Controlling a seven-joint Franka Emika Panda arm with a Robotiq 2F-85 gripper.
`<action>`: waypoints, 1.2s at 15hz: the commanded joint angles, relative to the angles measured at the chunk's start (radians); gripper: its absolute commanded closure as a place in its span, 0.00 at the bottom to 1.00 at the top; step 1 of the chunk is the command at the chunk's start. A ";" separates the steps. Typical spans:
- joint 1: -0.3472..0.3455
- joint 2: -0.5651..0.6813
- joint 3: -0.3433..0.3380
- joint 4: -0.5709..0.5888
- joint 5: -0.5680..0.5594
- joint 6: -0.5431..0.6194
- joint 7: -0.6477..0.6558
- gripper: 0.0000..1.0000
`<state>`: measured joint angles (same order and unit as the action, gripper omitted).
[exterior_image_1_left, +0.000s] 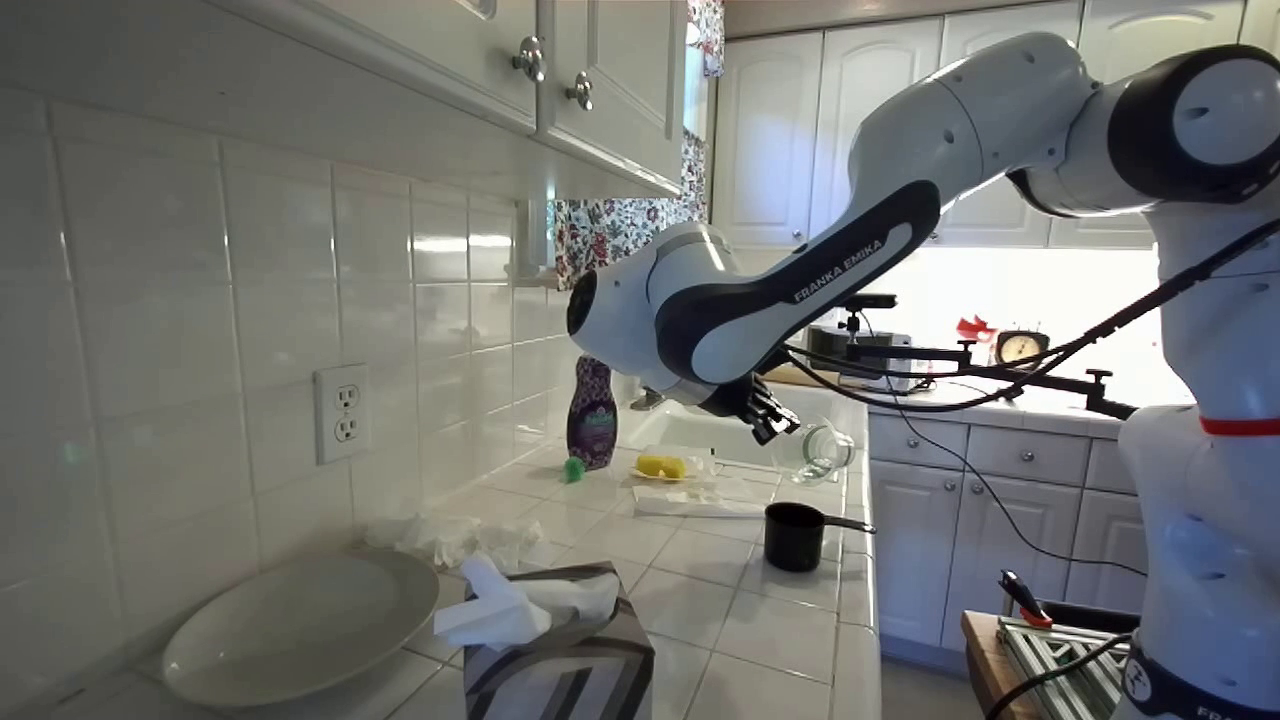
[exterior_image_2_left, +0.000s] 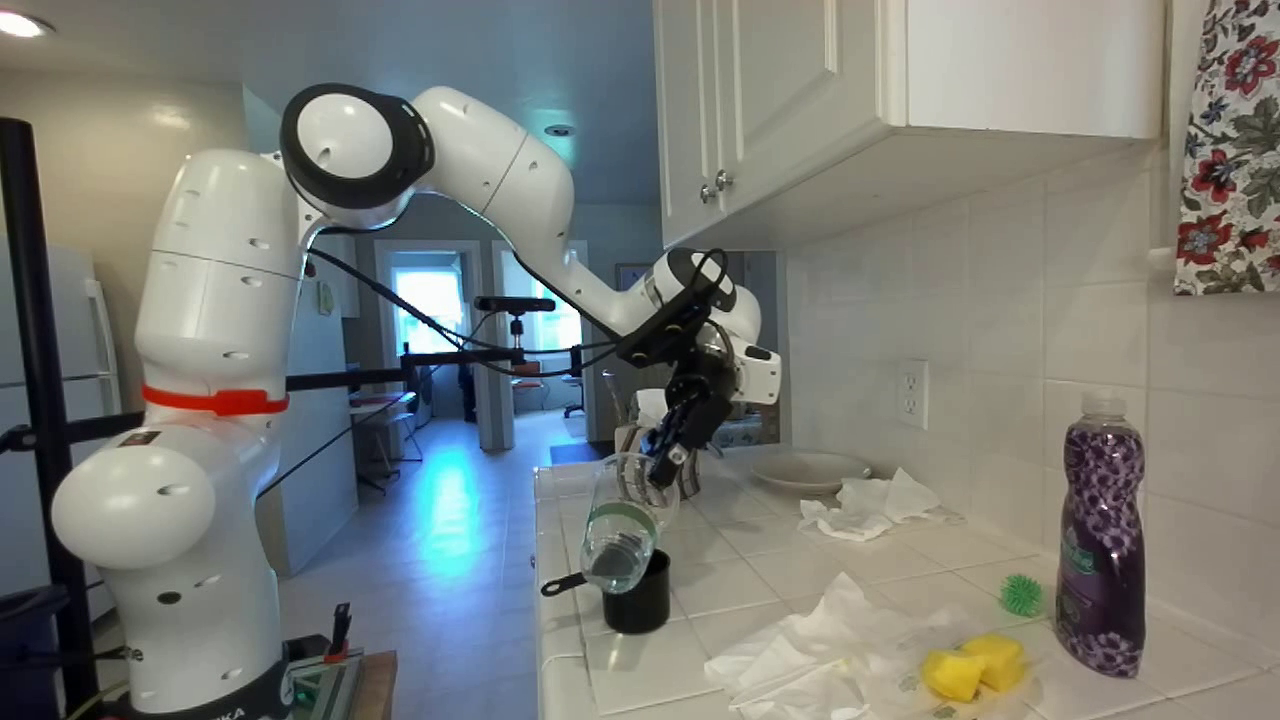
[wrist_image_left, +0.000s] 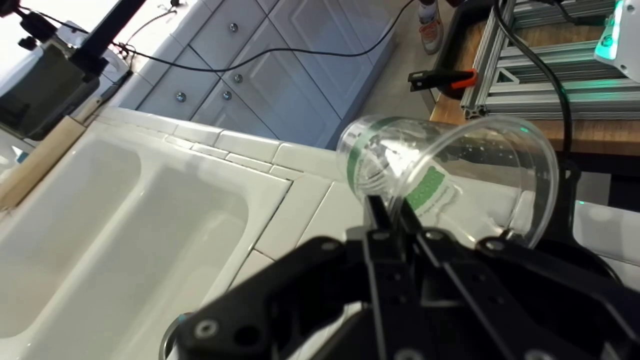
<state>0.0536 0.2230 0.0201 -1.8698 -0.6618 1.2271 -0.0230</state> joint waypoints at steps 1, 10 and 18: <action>0.003 0.027 0.007 0.034 -0.025 -0.039 0.009 0.98; 0.009 0.036 0.011 0.041 -0.045 -0.069 0.004 0.98; 0.010 0.044 0.018 0.041 -0.056 -0.079 0.005 0.98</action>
<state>0.0620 0.2377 0.0312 -1.8693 -0.6989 1.1832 -0.0230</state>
